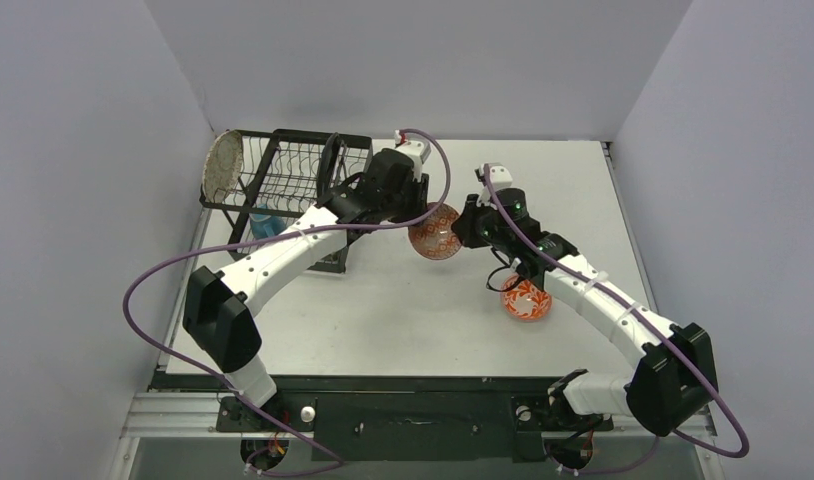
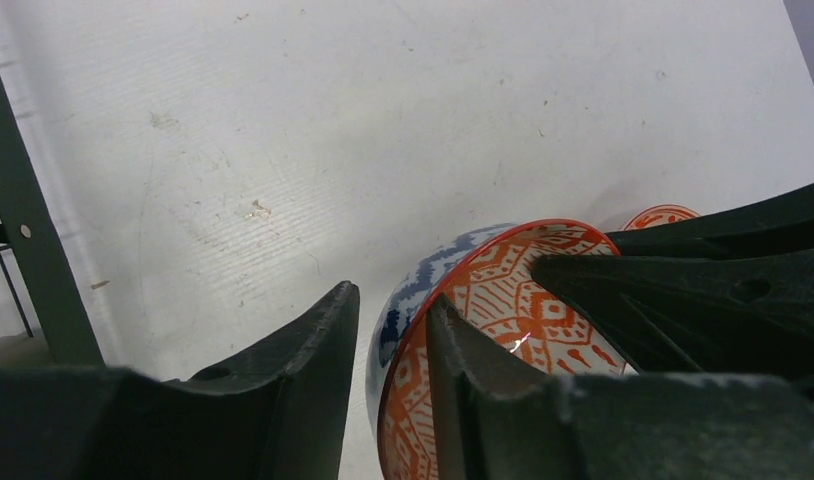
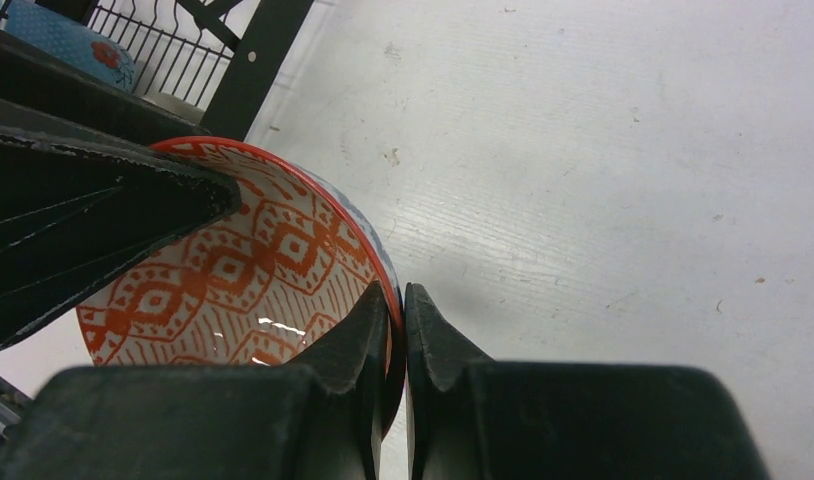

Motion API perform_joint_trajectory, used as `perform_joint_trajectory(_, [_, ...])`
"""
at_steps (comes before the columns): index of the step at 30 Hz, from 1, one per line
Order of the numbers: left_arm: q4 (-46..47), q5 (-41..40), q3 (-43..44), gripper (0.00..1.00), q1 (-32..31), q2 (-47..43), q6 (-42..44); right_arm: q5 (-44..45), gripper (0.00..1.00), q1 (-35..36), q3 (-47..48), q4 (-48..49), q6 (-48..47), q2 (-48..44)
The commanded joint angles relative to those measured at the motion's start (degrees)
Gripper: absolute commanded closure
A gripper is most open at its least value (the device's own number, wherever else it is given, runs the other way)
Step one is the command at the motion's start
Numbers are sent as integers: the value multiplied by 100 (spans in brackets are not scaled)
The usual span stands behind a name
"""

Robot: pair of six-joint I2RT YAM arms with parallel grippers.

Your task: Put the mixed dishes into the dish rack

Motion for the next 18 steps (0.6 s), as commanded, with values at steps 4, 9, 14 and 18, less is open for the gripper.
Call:
perform_joint_trajectory(4, [-46, -19, 116, 95, -13, -248, 359, 103, 100, 160, 453, 259, -12, -387])
perform_joint_trajectory(9, [384, 175, -226, 100, 61, -567, 357, -37, 100, 184, 611, 199, 59, -437])
perform_joint_trajectory(14, [886, 404, -612, 100, 169, -980, 261, -541, 75, 179, 710, 217, 238, -440])
perform_joint_trajectory(18, [1379, 705, -999, 100, 324, -1332, 147, -872, 49, 181, 649, 398, 527, -534])
